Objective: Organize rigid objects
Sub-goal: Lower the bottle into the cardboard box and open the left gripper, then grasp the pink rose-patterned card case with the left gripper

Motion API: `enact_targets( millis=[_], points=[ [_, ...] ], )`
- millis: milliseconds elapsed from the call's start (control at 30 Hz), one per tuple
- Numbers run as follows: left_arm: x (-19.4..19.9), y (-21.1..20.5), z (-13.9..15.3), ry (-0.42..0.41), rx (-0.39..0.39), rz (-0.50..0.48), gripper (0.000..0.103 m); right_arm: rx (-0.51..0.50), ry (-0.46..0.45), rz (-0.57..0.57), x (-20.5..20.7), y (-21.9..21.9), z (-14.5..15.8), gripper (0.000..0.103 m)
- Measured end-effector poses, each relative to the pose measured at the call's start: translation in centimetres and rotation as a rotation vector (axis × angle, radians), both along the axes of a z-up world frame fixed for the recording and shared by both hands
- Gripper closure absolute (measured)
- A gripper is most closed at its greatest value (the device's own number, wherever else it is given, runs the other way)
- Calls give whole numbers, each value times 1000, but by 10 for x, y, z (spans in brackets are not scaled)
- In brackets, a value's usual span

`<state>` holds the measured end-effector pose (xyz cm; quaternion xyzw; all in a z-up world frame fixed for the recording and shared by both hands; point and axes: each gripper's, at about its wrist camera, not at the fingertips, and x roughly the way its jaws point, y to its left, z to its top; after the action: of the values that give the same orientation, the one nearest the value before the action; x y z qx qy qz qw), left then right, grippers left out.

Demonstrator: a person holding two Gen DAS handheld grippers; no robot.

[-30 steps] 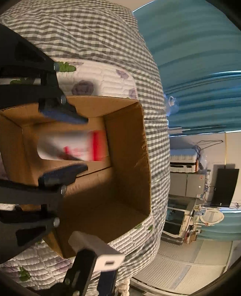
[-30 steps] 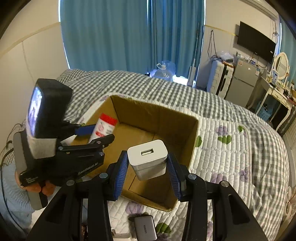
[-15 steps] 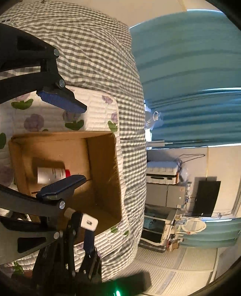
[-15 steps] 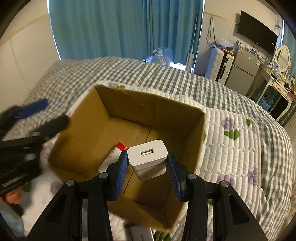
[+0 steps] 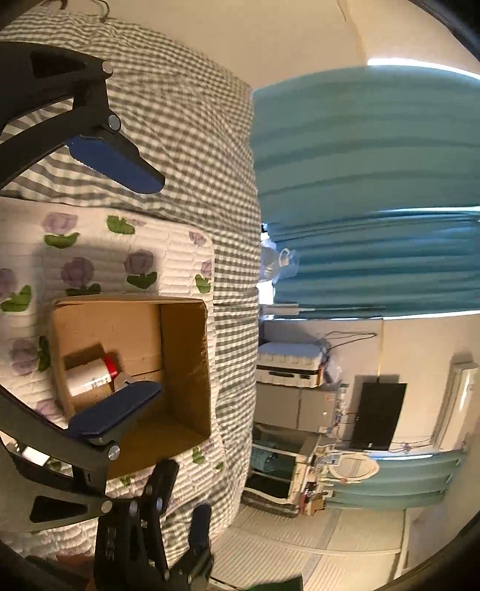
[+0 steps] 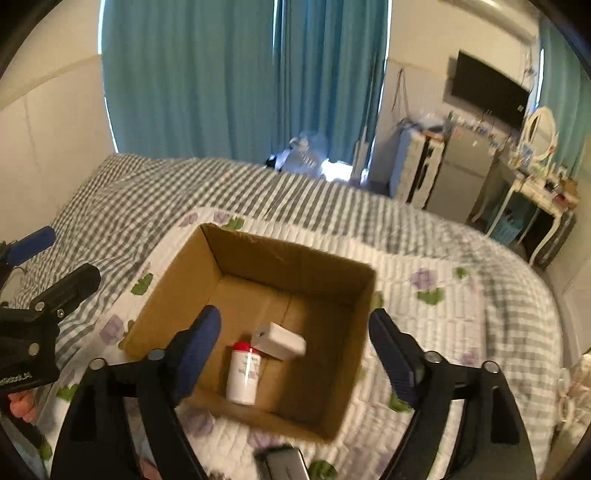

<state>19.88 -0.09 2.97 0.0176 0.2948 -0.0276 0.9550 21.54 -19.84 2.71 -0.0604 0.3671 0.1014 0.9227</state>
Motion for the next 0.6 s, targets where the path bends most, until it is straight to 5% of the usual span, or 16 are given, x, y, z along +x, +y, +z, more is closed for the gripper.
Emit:
enact_targets(
  millis=[133, 267, 600],
  points=[
    [-31, -4, -1, 9, 19, 4, 0, -46, -53, -14, -50, -6, 20, 9],
    [-57, -4, -25, 66, 22, 16, 0, -75, -20, 2, -90, -7, 8, 9],
    [-112, -7, -97, 208, 142, 24, 0, -32, 284, 118, -156, 26, -108, 9]
  ],
)
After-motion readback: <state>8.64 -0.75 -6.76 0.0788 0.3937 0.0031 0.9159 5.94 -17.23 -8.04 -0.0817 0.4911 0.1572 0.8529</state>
